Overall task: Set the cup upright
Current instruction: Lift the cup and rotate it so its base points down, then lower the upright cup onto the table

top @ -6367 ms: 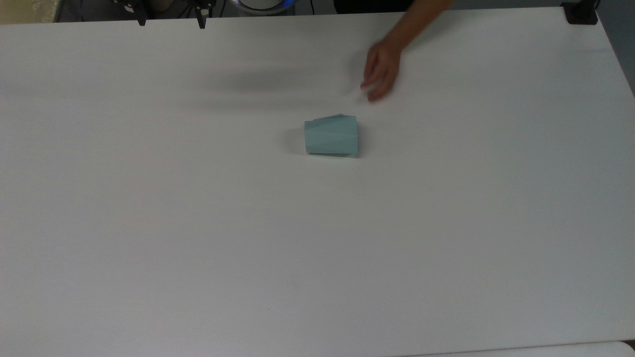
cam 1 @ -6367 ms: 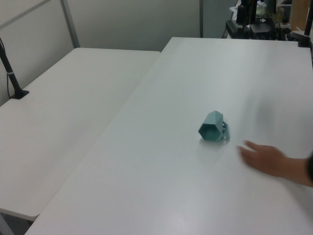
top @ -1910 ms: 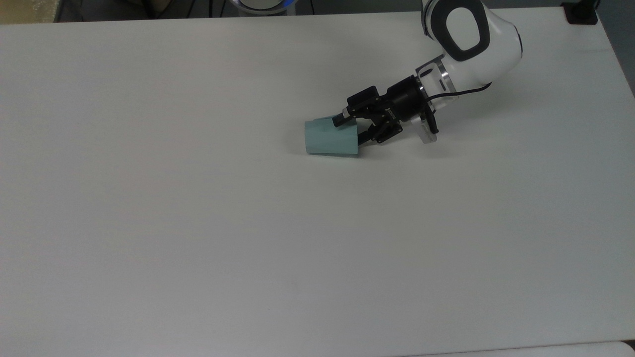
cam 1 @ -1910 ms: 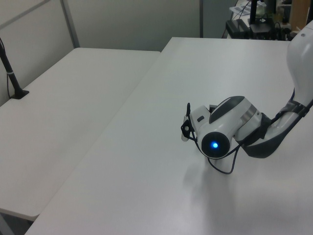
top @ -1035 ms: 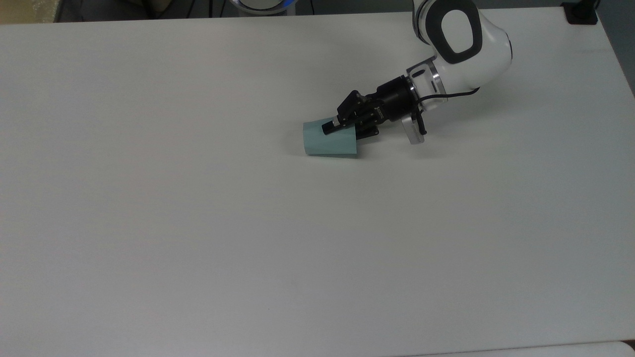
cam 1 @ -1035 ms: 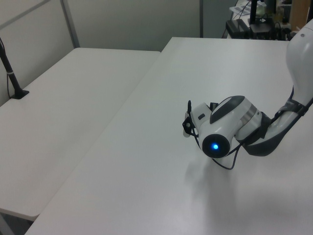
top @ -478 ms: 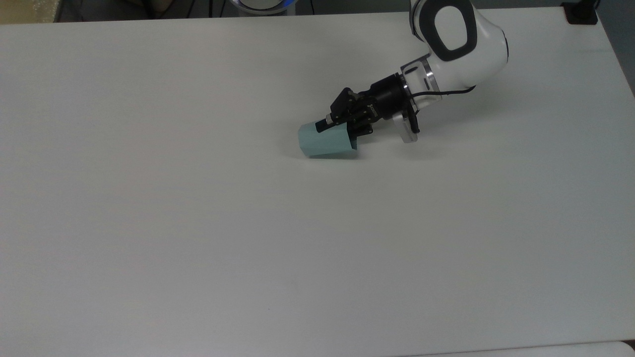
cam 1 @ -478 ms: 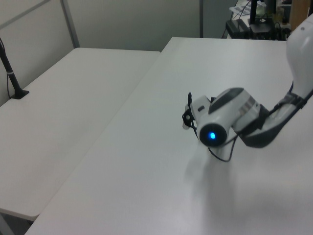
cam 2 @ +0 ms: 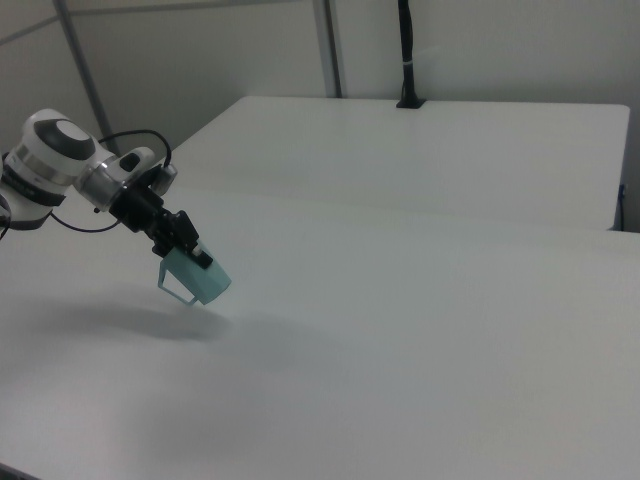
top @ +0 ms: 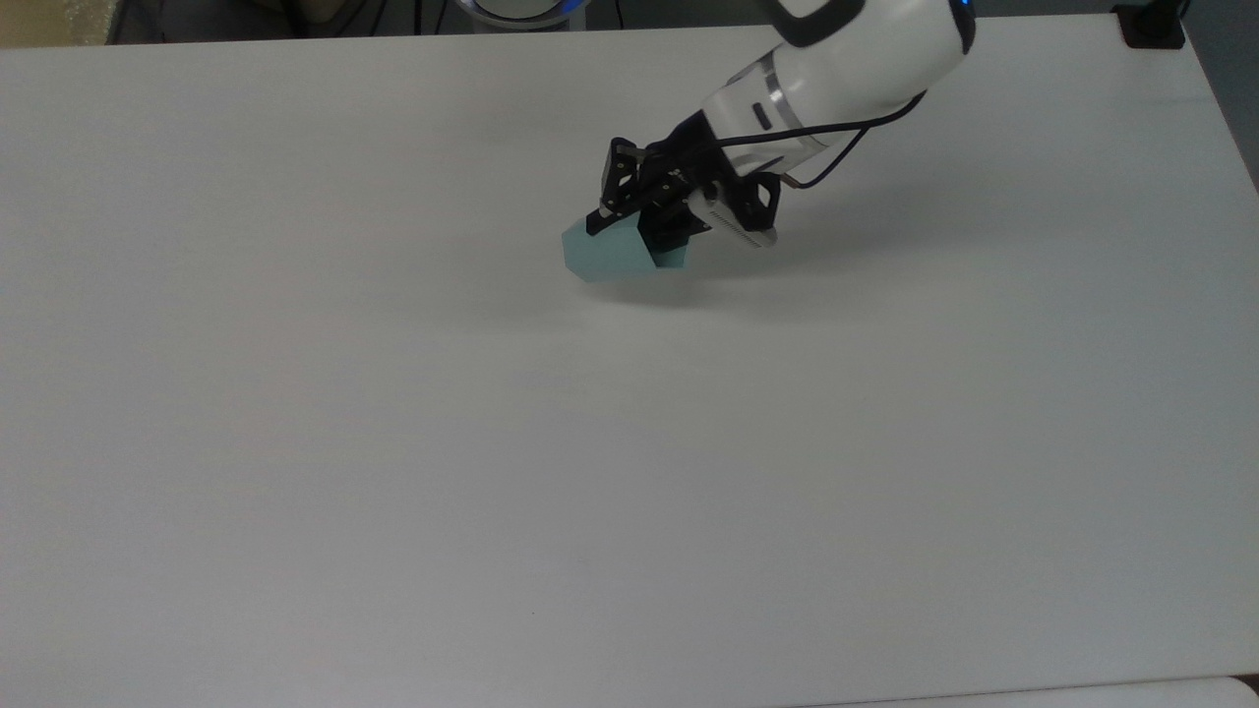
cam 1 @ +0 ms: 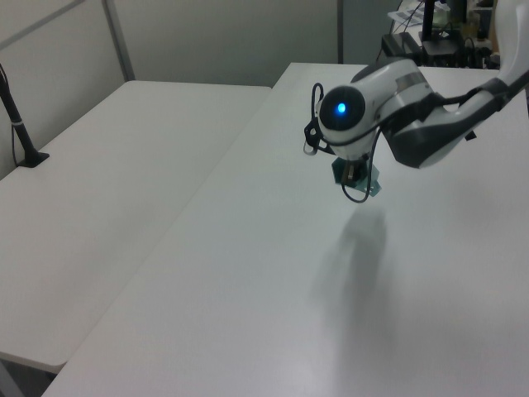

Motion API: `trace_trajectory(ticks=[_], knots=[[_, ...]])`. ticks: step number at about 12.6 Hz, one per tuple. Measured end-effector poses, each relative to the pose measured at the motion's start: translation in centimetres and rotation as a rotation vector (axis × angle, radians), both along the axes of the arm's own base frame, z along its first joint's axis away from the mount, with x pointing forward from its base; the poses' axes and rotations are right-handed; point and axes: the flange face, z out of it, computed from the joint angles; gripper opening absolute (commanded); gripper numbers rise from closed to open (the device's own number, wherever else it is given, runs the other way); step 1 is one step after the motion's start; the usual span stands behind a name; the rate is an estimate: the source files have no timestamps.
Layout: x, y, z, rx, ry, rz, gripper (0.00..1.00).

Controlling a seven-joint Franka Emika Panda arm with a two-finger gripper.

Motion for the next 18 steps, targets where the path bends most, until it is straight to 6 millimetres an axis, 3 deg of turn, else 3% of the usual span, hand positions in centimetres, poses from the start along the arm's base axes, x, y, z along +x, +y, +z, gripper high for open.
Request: trace_trajectory(ticks=[2, 4, 9, 13, 18], knots=[[0.4, -2.2, 0.6, 0.076, 0.051, -0.036, 0.00], [1.1, -5.3, 2.6, 0.203, 0.064, -0.076, 0.00], [1.0, -17.6, 10.5, 0.523, 0.081, -0.134, 0.00], [0.8, -24.0, 10.5, 0.684, 0.021, -0.188, 0.00], [-1.8, -31.4, 7.3, 0.837, -0.048, -0.192, 0.00]])
